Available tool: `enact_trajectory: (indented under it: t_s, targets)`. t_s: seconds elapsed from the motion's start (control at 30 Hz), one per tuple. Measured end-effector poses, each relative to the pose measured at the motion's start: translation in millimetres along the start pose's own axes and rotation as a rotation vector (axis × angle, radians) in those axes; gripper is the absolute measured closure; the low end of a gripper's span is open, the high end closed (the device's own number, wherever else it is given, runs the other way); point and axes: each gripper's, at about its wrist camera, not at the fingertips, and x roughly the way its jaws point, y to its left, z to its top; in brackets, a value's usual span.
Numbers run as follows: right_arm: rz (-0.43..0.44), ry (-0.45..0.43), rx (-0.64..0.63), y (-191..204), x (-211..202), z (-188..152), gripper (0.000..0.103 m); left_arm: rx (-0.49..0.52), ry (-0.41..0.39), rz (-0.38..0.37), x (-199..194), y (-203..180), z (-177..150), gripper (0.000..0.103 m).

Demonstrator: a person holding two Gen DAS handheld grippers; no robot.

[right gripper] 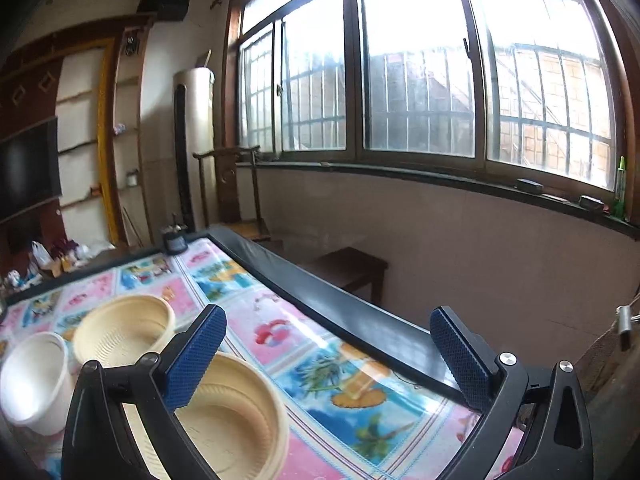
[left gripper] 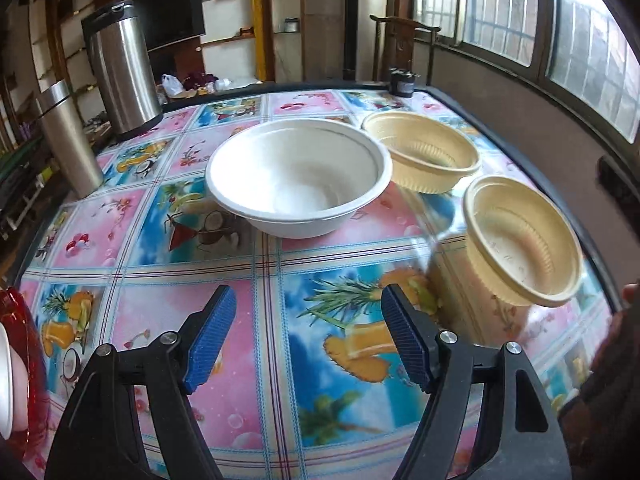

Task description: Organize plates and bowls

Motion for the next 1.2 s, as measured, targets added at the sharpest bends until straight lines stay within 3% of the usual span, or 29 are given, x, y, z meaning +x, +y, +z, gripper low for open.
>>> enact_trajectory:
  t_s: [0.17, 0.4, 0.87, 0.93, 1.0, 1.2]
  targets:
    - [0.013, 0.089, 0.016, -1, 24, -9, 0.000, 0.024, -0.016, 0.001, -5, -1, -1, 0.028]
    - [0.181, 0.200, -0.033, 22, 38, -24, 0.000, -0.007, 0.010, 0.010, 1, 12, 1, 0.028]
    - [0.540, 0.301, -0.084, 55, 20, -31, 0.000, -0.060, 0.036, 0.028, 10, 40, 4, 0.028]
    - [0.583, 0.277, -0.092, 55, 13, -29, 0.001, -0.062, 0.038, 0.029, 10, 41, 3, 0.028]
    - [0.538, 0.190, -0.076, 47, 4, -22, 0.000, -0.060, 0.039, 0.028, 10, 42, 3, 0.028]
    - [0.190, 0.057, -0.037, 27, 7, -11, 0.000, -0.038, 0.032, 0.019, 6, 37, 1, 0.028]
